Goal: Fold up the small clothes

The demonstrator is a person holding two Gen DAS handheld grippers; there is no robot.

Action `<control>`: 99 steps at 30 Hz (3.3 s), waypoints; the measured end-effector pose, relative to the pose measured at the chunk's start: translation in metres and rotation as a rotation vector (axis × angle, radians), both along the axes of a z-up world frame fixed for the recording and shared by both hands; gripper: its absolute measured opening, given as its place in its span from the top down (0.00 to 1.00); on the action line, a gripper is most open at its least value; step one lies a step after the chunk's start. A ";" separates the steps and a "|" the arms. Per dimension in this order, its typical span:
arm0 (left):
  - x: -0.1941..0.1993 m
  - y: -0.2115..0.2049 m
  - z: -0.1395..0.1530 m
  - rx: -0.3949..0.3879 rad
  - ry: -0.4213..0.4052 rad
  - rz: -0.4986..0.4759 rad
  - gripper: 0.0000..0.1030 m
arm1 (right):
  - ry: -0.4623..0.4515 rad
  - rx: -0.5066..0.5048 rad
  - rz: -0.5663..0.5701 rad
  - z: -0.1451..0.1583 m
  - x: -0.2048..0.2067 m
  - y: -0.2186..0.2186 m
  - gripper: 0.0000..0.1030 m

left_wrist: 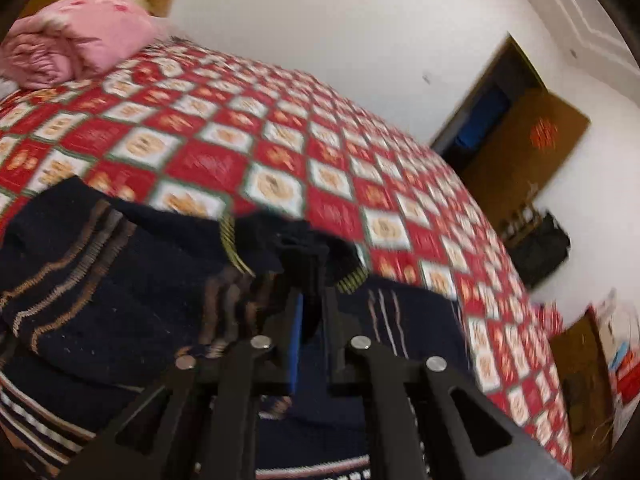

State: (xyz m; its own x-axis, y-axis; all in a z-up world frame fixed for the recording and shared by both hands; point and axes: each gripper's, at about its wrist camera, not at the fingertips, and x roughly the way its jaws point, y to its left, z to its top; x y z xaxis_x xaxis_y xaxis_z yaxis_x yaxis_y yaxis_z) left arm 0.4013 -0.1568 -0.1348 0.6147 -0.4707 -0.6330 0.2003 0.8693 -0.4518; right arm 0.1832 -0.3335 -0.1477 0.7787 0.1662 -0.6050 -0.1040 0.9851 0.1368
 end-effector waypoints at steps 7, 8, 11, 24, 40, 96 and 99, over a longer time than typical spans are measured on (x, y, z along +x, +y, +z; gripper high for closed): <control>-0.044 0.002 0.018 0.192 -0.186 -0.089 0.57 | 0.057 0.071 -0.059 -0.009 0.010 -0.019 0.23; -0.050 0.013 0.022 0.241 -0.224 -0.062 0.52 | 0.065 0.084 -0.064 -0.009 0.012 -0.020 0.23; -0.060 0.055 0.025 0.402 -0.313 0.047 0.35 | 0.085 0.138 -0.075 -0.002 0.027 -0.024 0.23; -0.053 0.178 -0.030 0.618 -0.156 0.189 0.35 | 0.264 0.337 -0.076 -0.002 0.158 0.009 0.26; -0.016 0.214 -0.065 0.453 0.038 0.219 0.34 | 0.366 0.394 -0.126 -0.039 0.206 0.023 0.37; -0.036 0.152 -0.016 0.707 -0.295 0.096 0.55 | 0.172 0.007 -0.079 -0.004 0.160 -0.001 0.66; -0.032 0.137 -0.046 0.795 -0.185 0.013 0.53 | 0.248 -0.014 -0.118 -0.022 0.168 -0.009 0.66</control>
